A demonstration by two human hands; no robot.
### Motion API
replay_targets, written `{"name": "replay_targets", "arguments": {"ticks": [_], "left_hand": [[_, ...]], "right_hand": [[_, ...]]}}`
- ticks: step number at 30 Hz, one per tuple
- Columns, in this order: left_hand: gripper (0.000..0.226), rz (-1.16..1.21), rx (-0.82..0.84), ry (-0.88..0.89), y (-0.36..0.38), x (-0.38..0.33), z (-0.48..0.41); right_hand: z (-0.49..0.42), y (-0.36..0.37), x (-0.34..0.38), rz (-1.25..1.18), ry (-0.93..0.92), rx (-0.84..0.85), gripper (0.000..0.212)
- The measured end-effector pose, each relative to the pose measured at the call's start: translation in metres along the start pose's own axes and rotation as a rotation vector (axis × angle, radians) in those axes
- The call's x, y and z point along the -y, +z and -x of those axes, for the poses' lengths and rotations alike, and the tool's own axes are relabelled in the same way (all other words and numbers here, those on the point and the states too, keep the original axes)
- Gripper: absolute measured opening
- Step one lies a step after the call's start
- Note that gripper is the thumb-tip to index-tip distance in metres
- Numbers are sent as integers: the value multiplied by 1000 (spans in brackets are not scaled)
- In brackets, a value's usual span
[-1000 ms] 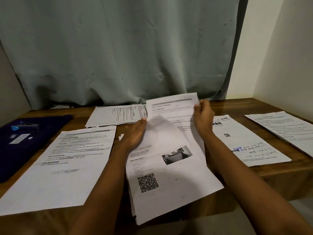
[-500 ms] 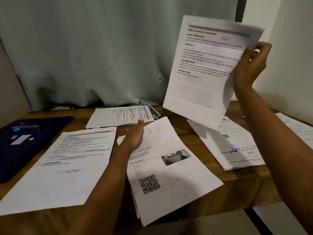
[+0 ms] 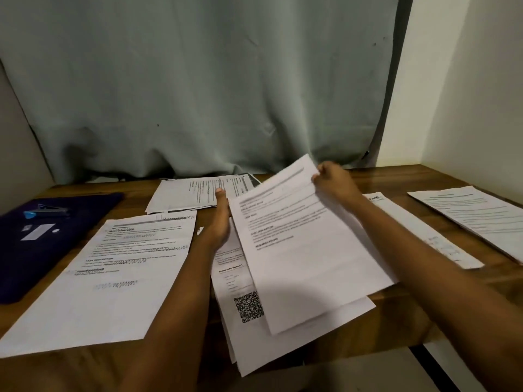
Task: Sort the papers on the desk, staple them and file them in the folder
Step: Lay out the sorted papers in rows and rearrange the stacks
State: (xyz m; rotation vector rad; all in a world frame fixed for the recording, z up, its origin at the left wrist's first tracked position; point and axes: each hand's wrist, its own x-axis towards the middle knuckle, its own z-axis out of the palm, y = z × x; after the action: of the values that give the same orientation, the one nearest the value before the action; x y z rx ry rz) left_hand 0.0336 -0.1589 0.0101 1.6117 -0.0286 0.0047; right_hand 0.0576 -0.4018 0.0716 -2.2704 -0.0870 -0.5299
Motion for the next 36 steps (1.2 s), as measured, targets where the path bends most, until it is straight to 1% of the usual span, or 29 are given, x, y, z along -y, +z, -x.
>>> {"name": "replay_targets", "arguments": {"ticks": [2, 4, 6, 8, 11, 14, 19, 23, 26, 28, 30, 32, 34, 36], "left_hand": [[62, 19, -34, -19, -3, 2, -8], [61, 33, -101, -48, -4, 1, -11], [62, 30, -170, -60, -4, 0, -15], [60, -8, -197, -76, -5, 1, -21], [53, -117, -191, -51, -7, 6, -24], [53, -226, -177, -2, -10, 9, -23], [53, -307, -166, 40, -13, 10, -24], [45, -365, -169, 82, -12, 9, -22], [39, -446, -184, 140, -10, 7, -21], [36, -503, -183, 172, -8, 5, -18], [34, -552, -142, 206, -7, 5, -13], [33, -590, -111, 218, -6, 4, -9], [32, -624, -114, 222, -4, 4, -7], [31, -634, -118, 232, -3, 4, -7]], "right_hand": [[10, 20, -7, 16, -3, 19, 5], [20, 35, -10, -26, 21, 36, 7], [26, 43, -13, -85, 46, 43, 12], [30, 48, -17, -111, 59, 36, 15], [34, 54, -20, -82, 78, 58, 16], [38, 55, -23, -78, 88, 53, 18], [41, 49, -27, -63, 107, 62, 20], [45, 52, -21, -42, 79, 95, 21], [50, 60, -18, -34, 89, 95, 17], [53, 66, -15, -59, 118, 58, 16], [53, 72, -10, -88, 166, 32, 17], [53, 81, -6, -175, 256, -19, 15], [53, 92, -2, -298, 362, -90, 8], [53, 101, -1, -333, 412, -112, 9]]}}
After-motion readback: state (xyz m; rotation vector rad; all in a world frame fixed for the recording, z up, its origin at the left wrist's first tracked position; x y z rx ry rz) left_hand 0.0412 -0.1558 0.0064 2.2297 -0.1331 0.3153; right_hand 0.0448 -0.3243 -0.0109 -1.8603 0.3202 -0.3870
